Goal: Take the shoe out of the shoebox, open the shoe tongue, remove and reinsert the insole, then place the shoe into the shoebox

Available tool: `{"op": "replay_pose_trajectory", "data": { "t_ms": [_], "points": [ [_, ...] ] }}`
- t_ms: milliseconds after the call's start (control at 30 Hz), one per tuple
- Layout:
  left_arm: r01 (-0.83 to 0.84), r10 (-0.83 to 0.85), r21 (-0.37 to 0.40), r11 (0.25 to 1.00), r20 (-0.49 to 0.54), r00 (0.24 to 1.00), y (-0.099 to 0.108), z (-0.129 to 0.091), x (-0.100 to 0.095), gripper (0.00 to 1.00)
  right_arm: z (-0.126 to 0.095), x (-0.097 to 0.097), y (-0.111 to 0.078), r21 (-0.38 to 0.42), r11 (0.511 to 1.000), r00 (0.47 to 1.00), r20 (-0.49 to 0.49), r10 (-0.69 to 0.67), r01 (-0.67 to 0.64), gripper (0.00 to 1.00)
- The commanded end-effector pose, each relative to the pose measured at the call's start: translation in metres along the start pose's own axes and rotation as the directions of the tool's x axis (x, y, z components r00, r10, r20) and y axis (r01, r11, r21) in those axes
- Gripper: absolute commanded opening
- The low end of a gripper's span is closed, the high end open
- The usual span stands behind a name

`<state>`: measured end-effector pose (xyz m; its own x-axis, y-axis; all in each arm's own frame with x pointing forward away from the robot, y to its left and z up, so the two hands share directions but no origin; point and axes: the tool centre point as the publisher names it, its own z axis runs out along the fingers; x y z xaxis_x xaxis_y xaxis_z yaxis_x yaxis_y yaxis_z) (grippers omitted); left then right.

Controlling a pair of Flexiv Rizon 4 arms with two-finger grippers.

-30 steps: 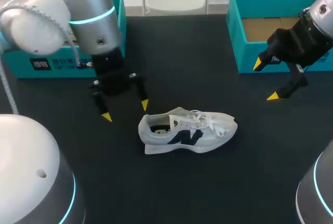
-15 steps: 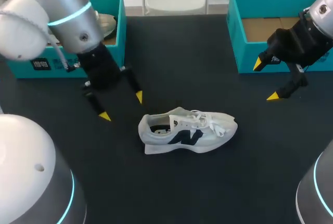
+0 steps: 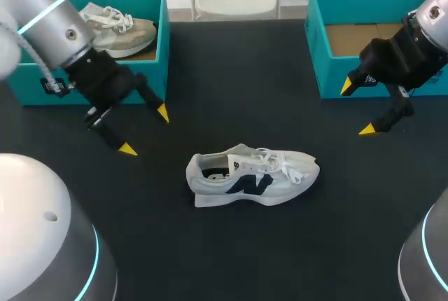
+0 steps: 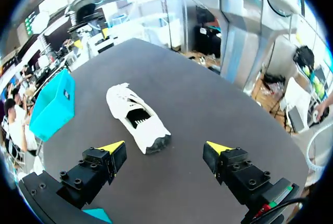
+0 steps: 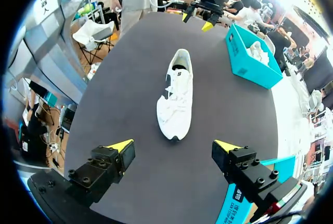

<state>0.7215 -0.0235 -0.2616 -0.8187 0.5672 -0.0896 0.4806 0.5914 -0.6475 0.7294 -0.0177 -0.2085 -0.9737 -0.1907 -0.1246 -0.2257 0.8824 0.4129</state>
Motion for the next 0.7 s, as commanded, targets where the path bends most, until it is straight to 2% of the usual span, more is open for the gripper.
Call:
{"op": "replay_pose_trajectory", "data": {
  "t_ms": [33, 367, 433, 700],
  "points": [
    [0.275, -0.402, 0.448, 0.851, 0.217, 0.89, 0.015, 0.0, 0.011, 1.0, 0.001, -0.001, 0.0, 0.003, 1.0, 1.0, 0.0, 0.001, -0.001, 1.0],
    [0.326, -0.519, 0.587, 0.741, 0.192, 0.833, 0.036, 0.013, 0.037, 1.0, 0.001, -0.001, 0.0, 0.003, 1.0, 1.0, 0.0, 0.001, -0.001, 1.0],
    [0.335, -0.528, 0.596, 0.73, 0.179, 0.83, 0.042, 0.021, 0.043, 1.0, 0.001, -0.001, 0.0, 0.003, 1.0, 1.0, 0.0, 0.001, -0.001, 1.0],
    [0.277, -0.508, 0.602, 0.748, 0.252, 0.824, 0.054, 0.05, 0.057, 1.0, 0.001, -0.001, 0.0, 0.003, 1.0, 1.0, 0.0, 0.001, -0.001, 1.0]
  ]
}}
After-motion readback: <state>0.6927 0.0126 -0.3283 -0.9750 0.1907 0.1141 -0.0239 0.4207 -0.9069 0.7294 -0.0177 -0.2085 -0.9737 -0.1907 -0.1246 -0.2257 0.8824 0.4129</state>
